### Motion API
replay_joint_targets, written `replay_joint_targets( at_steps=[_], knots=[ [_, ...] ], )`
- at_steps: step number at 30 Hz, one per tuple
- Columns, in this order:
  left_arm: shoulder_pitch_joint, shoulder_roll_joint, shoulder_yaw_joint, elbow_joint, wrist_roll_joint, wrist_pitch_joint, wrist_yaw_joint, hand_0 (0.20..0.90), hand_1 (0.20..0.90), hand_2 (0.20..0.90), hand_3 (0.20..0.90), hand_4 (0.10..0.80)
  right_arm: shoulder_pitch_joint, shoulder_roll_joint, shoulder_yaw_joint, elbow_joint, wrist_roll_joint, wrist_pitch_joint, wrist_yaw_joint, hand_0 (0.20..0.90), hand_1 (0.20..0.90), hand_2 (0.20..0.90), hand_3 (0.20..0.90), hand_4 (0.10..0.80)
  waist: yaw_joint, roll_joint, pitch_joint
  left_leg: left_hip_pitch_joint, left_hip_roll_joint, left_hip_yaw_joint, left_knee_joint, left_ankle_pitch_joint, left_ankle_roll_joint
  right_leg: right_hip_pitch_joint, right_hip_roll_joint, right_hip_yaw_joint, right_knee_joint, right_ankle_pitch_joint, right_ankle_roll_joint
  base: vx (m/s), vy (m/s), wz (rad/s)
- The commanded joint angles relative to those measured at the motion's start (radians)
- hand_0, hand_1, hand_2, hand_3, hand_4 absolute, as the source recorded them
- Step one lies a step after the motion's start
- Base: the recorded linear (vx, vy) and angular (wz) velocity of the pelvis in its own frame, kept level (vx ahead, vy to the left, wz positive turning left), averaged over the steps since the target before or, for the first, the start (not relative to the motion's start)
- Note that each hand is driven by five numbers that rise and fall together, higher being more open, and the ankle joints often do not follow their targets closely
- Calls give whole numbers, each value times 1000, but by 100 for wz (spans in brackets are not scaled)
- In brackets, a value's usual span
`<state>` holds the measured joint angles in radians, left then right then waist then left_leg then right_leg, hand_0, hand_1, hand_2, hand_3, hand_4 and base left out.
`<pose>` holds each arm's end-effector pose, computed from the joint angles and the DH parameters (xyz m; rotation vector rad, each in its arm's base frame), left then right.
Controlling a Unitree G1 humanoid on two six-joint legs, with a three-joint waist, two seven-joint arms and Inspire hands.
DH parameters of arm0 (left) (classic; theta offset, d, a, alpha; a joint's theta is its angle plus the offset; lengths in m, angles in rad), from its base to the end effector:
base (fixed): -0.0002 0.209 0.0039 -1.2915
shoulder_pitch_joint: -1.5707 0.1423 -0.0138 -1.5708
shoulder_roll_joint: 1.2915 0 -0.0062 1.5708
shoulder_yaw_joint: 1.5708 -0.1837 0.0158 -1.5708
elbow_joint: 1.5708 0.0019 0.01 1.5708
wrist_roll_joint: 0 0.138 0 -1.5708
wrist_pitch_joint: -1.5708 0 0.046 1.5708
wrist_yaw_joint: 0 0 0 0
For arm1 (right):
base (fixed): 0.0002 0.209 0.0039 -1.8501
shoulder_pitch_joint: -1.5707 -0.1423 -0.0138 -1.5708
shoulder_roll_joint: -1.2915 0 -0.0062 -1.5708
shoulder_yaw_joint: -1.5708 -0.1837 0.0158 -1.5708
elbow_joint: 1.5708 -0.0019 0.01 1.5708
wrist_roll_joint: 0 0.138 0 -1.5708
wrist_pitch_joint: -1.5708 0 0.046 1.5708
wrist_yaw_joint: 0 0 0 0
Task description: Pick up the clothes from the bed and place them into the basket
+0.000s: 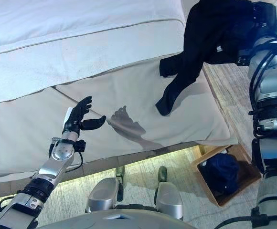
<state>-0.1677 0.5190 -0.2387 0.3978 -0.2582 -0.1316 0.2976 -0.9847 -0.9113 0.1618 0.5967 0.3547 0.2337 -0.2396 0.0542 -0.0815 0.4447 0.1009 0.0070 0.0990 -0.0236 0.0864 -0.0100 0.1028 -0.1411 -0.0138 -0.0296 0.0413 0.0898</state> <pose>0.2261 0.2302 0.0260 0.3305 0.1125 0.1859 0.3141 -0.2987 0.2720 -0.4296 -0.2378 -0.5092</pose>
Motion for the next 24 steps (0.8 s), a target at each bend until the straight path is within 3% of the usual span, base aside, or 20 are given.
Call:
replay_joint_targets(
  at_steps=[1, 9, 24],
  knots=[
    [91, -28, -43, 25, 2, -88, 2, 900, 900, 900, 900, 800, -18, -173, 45, -49, 13, -110, -57, 300, 300, 300, 200, 100, -20, 7, -287, 22, -9, -72, 30, -164, 9, -40, 47, -22, -28, 54, -4, 36, -73, -6],
    [78, -38, -78, 30, 16, -108, -26, 900, 900, 900, 900, 800, 101, -225, -47, -59, 31, -118, -87, 300, 300, 300, 200, 100, -72, 9, -303, 40, 11, -37, -29, -131, -3, -41, 68, 4, -37, 49, -10, 4, -44, -15],
    [52, -40, -94, 48, 40, -109, -57, 900, 900, 900, 900, 800, 304, -257, -220, -136, 41, -94, -102, 300, 300, 300, 200, 100, -155, 18, -307, 60, 29, 26, -46, -139, -12, -62, 88, 59, -43, 48, -3, 7, -11, -15]
  ],
)
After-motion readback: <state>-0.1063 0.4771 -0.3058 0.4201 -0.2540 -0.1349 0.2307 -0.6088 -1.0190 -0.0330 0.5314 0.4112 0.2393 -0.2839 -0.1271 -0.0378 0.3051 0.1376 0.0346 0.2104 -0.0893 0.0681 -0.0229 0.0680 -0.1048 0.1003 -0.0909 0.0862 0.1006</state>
